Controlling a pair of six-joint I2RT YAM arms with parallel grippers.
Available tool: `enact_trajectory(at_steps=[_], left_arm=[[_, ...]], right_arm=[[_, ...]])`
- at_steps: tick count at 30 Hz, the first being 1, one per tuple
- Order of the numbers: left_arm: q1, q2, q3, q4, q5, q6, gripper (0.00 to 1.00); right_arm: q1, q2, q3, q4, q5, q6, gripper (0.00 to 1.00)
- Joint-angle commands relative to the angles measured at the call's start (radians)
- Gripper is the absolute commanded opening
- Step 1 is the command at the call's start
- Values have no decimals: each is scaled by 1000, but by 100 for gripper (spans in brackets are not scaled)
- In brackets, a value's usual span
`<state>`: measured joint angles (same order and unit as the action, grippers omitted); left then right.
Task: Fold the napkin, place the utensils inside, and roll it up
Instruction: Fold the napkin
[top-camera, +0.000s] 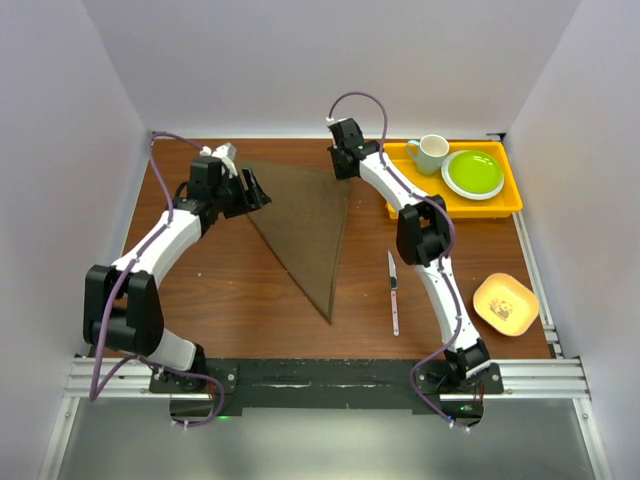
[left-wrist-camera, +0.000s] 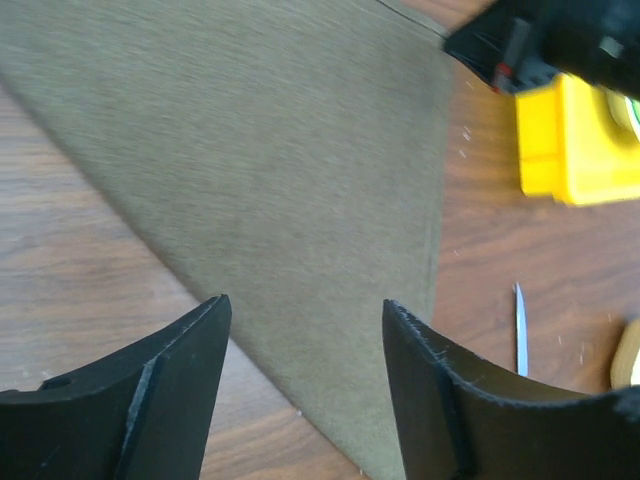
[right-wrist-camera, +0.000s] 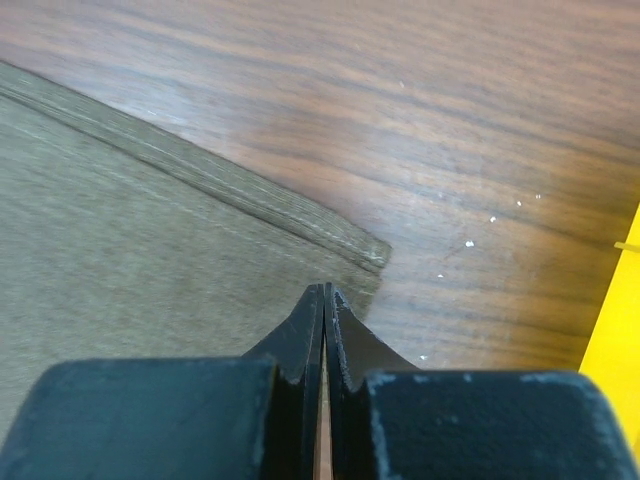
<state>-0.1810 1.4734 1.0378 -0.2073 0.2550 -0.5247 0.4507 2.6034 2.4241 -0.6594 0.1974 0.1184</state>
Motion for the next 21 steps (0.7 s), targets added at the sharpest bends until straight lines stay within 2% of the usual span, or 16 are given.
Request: enact_trajectory(at_steps=[1,2,3,6,12,21], left_arm=[[35,67,102,3,-63,-29,76],[37,74,117,8,-63,-20,78],[37,83,143,11,-66,-12,79],[35,93,177,14,-63,8,82],[35,76,148,25,-30,8,80],[35,48,122,37,-7,0,80]], right_arm=[[9,-123,53,50,36,-13,0],[9,-120,55,47,54,-14,3],[8,-109,56,40,60,-26,33],[8,-95,58,9,60,-72,46],[8,-69,-7,15,42,-89,41],[13,-29,23,24,68,-146,47]])
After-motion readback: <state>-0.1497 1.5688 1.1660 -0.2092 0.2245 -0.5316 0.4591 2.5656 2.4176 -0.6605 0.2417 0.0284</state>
